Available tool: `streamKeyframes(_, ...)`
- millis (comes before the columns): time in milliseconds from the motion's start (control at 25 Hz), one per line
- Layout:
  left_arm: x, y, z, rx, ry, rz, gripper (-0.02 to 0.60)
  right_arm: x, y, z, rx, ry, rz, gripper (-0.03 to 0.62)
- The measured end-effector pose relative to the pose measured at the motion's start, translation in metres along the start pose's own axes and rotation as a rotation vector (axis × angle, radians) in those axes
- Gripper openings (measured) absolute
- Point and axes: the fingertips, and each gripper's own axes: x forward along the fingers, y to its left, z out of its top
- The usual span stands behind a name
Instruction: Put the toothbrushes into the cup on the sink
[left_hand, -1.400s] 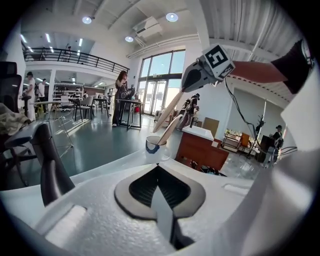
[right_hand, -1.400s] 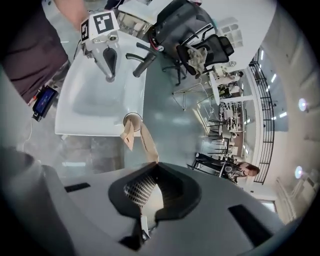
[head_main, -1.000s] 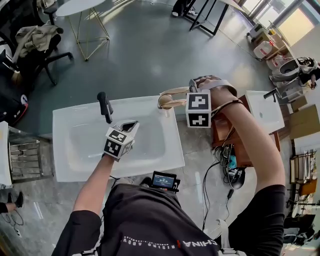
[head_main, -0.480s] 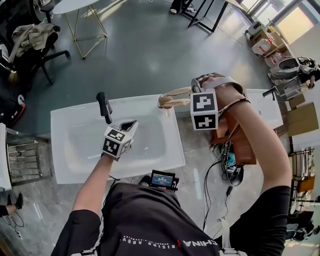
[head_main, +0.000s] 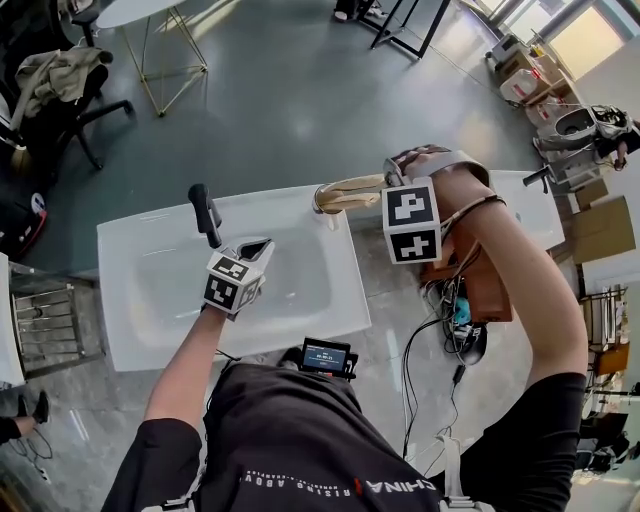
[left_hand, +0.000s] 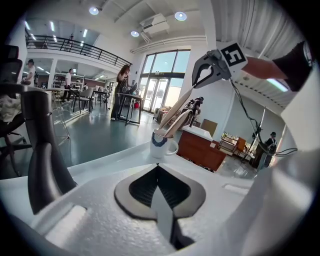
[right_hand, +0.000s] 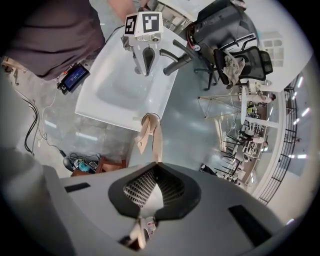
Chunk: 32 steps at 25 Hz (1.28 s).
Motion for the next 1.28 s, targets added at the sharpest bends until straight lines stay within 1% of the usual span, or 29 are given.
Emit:
streamKeyframes(280, 0.006, -0.007, 0.003, 0.005, 0.0, -0.019, 0.009, -0.003, 0.006, 0.002, -0.024, -0.001, 0.012, 0.011)
streamKeyframes(600, 0.004, -0.003, 0.001, -0.002, -0.004, -0.018, 0.009, -0.011, 0.006, 0.006, -0.044, 0.004, 0.016, 0.011)
streamKeyframes(880, 0.003, -0.001, 0.0, -0.004, 0.001, -0.018, 0.009, 0.006, 0.003, 0.017, -0.045, 0.006, 0.04, 0.011)
streamKeyframes(1280, 0.0, 0.0, -0.009, -0.017, 0.014, -0.02, 0.008, 0.047, 0.0, 0.039, 0.002, -0.028, 0.068, 0.012)
